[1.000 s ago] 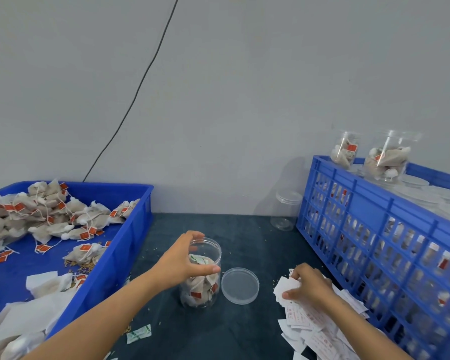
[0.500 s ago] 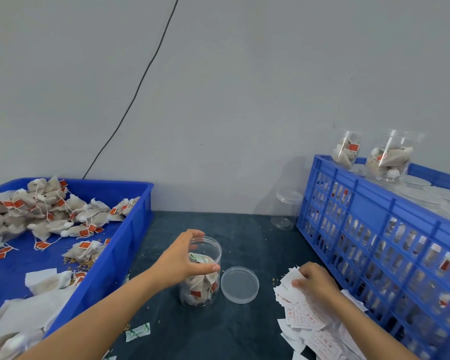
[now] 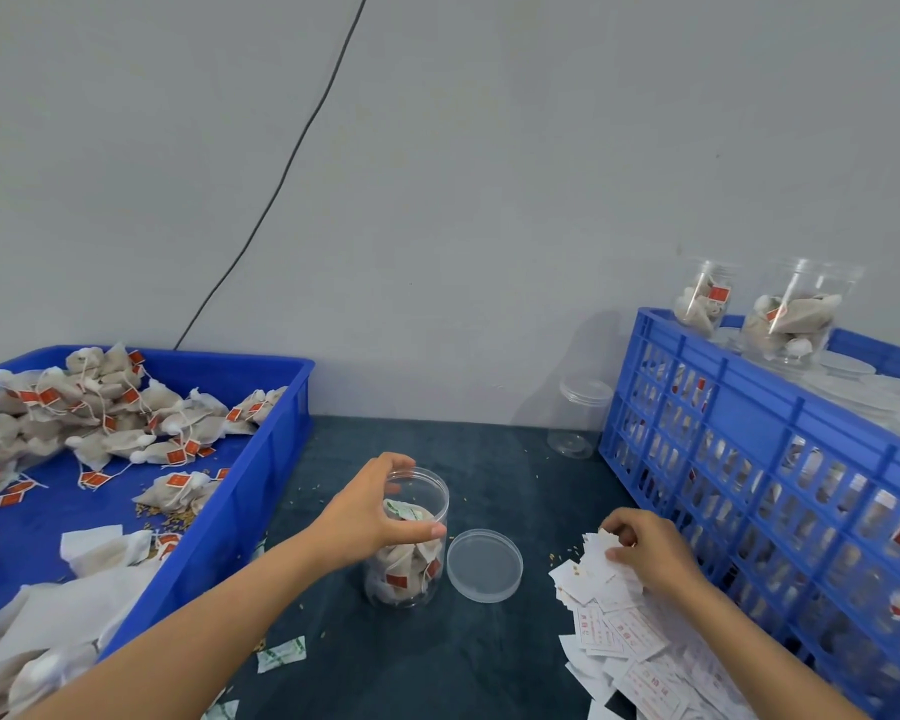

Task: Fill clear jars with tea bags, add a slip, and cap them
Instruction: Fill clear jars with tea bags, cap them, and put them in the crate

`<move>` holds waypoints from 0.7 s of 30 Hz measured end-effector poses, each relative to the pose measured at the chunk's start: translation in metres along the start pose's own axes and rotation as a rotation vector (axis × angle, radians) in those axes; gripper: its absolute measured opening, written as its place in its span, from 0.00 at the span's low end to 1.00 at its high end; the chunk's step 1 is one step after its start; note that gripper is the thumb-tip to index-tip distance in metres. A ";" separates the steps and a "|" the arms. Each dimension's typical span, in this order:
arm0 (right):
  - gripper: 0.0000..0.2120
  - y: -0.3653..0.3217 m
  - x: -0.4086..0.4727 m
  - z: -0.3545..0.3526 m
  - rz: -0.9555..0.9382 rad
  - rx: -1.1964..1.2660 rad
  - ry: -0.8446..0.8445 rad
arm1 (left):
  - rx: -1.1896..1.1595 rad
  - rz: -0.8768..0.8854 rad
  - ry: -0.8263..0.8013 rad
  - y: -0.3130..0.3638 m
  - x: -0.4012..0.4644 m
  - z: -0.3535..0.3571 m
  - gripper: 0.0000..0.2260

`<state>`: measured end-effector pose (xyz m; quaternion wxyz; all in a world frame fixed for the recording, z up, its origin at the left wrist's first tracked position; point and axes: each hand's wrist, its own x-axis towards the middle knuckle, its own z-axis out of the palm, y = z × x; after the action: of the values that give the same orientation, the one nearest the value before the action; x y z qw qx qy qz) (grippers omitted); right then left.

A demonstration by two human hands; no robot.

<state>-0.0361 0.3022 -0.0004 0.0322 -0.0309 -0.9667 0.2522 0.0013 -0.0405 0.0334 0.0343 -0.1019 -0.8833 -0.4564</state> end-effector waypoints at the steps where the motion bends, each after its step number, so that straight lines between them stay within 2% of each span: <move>1: 0.07 0.000 0.001 0.000 -0.003 0.004 0.014 | 0.001 0.000 0.000 0.000 0.000 0.000 0.38; 6: 0.10 0.003 0.003 0.000 0.010 0.004 0.029 | -0.003 -0.002 -0.008 0.001 0.000 0.000 0.38; 11: 0.19 0.007 0.004 -0.001 0.045 -0.064 -0.042 | -0.005 -0.001 -0.008 0.002 0.000 0.000 0.37; 15: 0.21 -0.003 -0.001 -0.006 -0.018 -0.067 0.118 | -0.017 -0.004 -0.013 0.003 -0.001 0.000 0.37; 18: 0.19 -0.025 -0.005 -0.015 -0.109 0.060 0.102 | -0.032 -0.011 -0.030 0.004 -0.001 -0.001 0.40; 21: 0.11 -0.060 -0.015 -0.024 -0.199 0.383 0.057 | -0.117 -0.016 -0.129 0.002 -0.002 -0.008 0.49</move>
<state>-0.0222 0.2603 0.0495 0.0896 0.0641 -0.8980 0.4260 0.0031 -0.0462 0.0399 -0.0324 -0.1260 -0.8562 -0.5000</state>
